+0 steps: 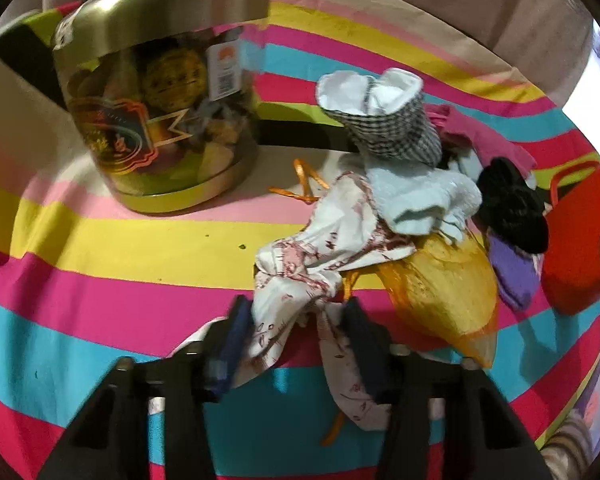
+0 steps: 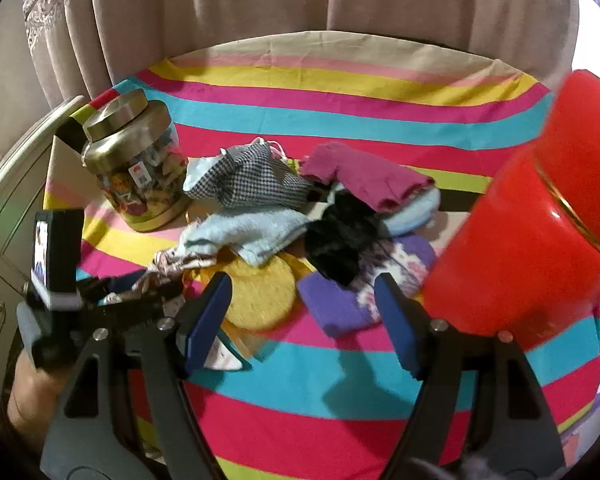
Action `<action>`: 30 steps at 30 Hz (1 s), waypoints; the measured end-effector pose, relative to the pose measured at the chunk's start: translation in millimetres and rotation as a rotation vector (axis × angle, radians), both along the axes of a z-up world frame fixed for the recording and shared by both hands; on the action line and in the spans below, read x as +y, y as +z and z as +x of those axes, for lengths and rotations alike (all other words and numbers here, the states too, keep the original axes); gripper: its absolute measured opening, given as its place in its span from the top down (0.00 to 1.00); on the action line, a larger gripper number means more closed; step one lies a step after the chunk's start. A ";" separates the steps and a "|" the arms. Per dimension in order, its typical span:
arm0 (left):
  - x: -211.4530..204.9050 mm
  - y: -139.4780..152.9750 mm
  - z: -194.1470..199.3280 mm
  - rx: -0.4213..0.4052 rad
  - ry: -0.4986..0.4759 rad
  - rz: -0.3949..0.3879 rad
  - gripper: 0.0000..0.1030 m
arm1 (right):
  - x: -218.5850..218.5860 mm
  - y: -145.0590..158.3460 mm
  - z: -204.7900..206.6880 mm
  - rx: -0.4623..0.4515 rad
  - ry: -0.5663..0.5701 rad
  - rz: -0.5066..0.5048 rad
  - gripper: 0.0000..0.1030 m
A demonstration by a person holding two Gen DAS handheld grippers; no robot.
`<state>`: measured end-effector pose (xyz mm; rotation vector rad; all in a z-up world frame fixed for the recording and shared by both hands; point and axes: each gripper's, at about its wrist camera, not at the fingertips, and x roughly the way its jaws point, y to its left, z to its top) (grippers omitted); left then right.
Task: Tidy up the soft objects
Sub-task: 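Reach back to the bed and lower both tools onto the cloth pile, then grasp the floral scarf with the left tool while the right tool grasps the checkered cloth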
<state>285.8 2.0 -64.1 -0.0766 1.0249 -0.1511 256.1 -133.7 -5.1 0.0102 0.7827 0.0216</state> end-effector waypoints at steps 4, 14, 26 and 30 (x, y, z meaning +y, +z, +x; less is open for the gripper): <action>-1.9 0.6 -2.0 -0.015 -0.019 -0.028 0.76 | 16.4 -4.7 18.7 0.008 0.019 -0.016 0.24; 42.9 18.0 -23.5 -0.075 0.110 -0.162 0.79 | 41.1 -4.0 62.5 0.000 0.042 -0.007 0.20; 64.4 14.0 -29.7 -0.090 0.168 -0.238 0.79 | 97.2 -45.8 134.6 0.041 0.131 -0.288 0.20; 66.9 16.1 -32.8 -0.102 0.171 -0.242 0.79 | 88.4 -53.6 157.7 0.057 0.093 -0.279 0.20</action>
